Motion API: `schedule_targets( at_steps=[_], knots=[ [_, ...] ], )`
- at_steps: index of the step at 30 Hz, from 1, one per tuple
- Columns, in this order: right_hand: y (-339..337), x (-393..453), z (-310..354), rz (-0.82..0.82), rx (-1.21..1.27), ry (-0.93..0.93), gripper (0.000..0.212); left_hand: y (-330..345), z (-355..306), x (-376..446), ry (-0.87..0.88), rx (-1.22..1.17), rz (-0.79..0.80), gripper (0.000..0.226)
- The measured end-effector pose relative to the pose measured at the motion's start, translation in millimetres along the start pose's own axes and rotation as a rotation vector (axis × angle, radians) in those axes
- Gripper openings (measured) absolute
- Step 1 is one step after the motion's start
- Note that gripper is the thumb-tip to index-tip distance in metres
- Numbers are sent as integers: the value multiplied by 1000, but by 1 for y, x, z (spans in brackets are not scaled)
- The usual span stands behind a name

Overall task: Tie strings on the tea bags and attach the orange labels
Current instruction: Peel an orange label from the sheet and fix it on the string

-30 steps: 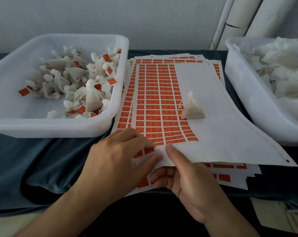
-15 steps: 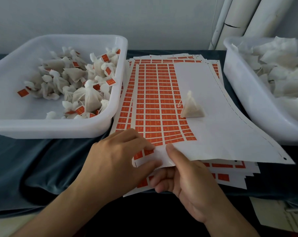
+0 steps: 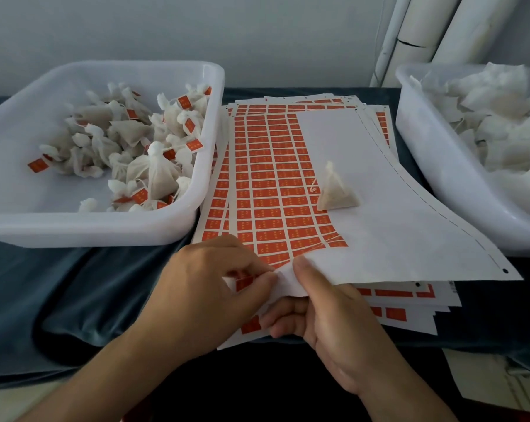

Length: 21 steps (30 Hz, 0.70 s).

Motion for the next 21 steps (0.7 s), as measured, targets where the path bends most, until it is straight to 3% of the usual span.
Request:
schedule_targets(
  at_steps=[9, 21],
  knots=[
    [-2, -1, -1, -9, -20, 18, 54, -3, 8, -1, -51, -9, -59, 8],
    [-8, -1, 3, -146, -104, -162, 40, -9, -2, -2, -12, 146, -124, 16]
  ],
)
Point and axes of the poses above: each hand's wrist, its own x-axis towards the middle knuckle, its own y-axis out of the palm, z = x × y, the point moved 7 cm from there along x, towards the middle knuckle, and after that the axes turned 1 degree about y, right-handed, at the moved point
